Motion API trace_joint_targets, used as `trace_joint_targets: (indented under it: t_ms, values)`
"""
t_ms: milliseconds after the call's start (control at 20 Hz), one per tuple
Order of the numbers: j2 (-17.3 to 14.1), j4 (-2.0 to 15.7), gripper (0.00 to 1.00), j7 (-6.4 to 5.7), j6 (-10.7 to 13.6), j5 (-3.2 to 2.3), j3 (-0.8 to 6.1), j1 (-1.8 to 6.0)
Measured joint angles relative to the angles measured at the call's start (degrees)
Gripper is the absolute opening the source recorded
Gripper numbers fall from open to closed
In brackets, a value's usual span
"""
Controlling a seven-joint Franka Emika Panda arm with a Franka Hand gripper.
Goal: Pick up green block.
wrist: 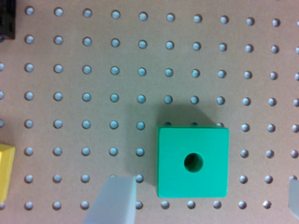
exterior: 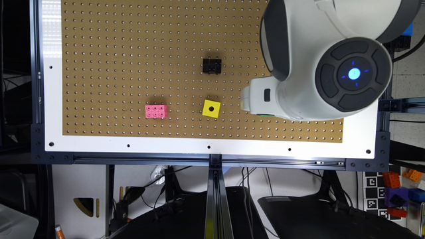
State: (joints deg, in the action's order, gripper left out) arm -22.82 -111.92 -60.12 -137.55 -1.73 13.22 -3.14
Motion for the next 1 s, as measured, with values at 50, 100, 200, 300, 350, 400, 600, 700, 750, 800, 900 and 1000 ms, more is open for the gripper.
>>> trace_joint_targets:
  t_ms: [50, 100, 200, 300, 350, 400, 600, 700, 750, 800, 900, 1000]
  values:
    - [-0.36, 0.07, 1.0, -0.01, -0.16, -0.03, -0.01, 0.0]
    - [-0.48, 0.08, 1.0, -0.01, -0.19, -0.05, -0.02, 0.0]
    - [-1.96, 0.27, 1.0, -0.02, -1.03, -0.27, -0.1, -0.02]
    - [-2.54, 0.48, 1.0, -0.07, -1.34, -0.44, -0.12, -0.02]
    - [-2.84, 0.6, 1.0, -0.12, -1.44, -0.56, -0.13, -0.02]
    - [-3.26, 0.63, 1.0, -0.24, -1.61, -0.76, -0.14, -0.02]
    - [-6.37, 0.91, 1.0, -0.6, -4.3, -1.64, -0.22, -0.04]
    - [-6.82, 1.27, 1.0, -0.63, -4.31, -1.8, -0.23, -0.04]
    - [-7.11, 1.35, 1.0, -0.65, -4.34, -1.86, -0.24, -0.04]
    - [-7.58, 1.37, 1.0, -0.67, -4.65, -1.96, -0.26, -0.04]
    - [-8.67, 1.45, 1.0, -0.68, -5.56, -2.15, -0.32, -0.04]
    - [-9.51, 1.52, 1.0, -0.68, -6.27, -2.23, -0.36, -0.05]
